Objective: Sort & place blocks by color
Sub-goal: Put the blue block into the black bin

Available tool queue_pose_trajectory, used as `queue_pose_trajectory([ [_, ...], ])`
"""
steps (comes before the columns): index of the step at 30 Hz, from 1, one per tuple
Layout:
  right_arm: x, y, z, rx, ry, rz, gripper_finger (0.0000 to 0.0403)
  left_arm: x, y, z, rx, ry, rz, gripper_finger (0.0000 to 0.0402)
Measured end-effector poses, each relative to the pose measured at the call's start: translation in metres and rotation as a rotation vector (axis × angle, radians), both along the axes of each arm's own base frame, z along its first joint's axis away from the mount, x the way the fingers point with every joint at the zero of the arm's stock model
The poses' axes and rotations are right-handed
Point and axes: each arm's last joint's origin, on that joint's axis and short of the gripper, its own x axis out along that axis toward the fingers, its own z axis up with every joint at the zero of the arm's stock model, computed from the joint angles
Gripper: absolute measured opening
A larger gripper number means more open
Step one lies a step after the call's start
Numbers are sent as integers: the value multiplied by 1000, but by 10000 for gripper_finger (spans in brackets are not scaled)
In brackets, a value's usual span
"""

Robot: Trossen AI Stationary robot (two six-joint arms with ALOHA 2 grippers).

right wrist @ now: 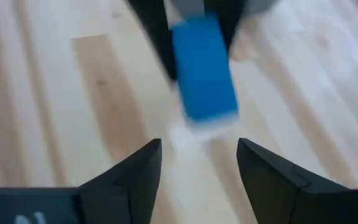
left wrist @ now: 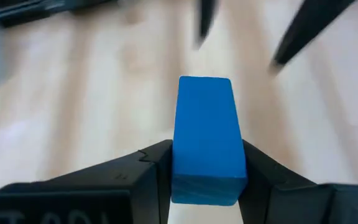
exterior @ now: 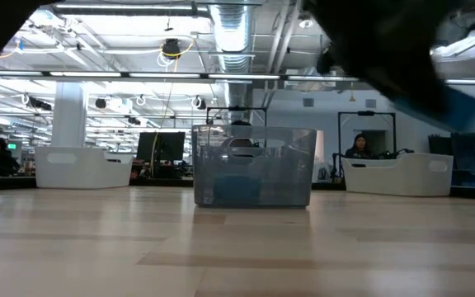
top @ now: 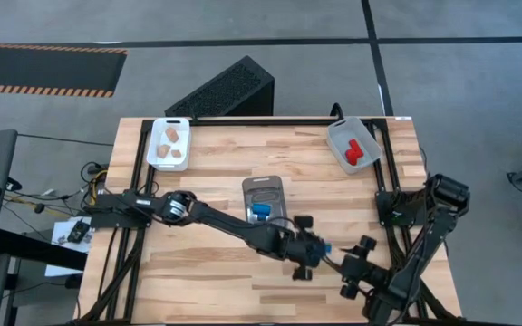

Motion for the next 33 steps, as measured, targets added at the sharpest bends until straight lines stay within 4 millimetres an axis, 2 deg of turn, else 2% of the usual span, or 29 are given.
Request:
queue_pose_trajectory([
  [4,-15,-9,11,-33,-48,-77,243,-21,10,26,134,77,126,100],
  [8,-29,-7,15,-35,-136,-96,243,-47,23,39,264,218,269,100],
  [15,-46,-4,6,10,-184,-103,243,-78,42,73,340,312,363,100],
  [18,-51,-5,2,18,-197,-112,243,-91,57,76,340,348,376,102],
  [22,-59,-5,-5,47,-218,-114,243,-116,93,63,281,357,414,105],
  [26,-62,-6,-8,44,-218,-107,243,-135,125,48,22,253,305,105],
  [28,-60,-8,-8,38,-217,-117,243,-145,141,32,-79,256,297,105],
  [31,-54,-10,-8,24,-211,-130,243,-158,160,4,-96,344,336,106],
  [33,-48,-13,-8,4,-204,-132,243,-159,168,-3,-102,331,349,106],
])
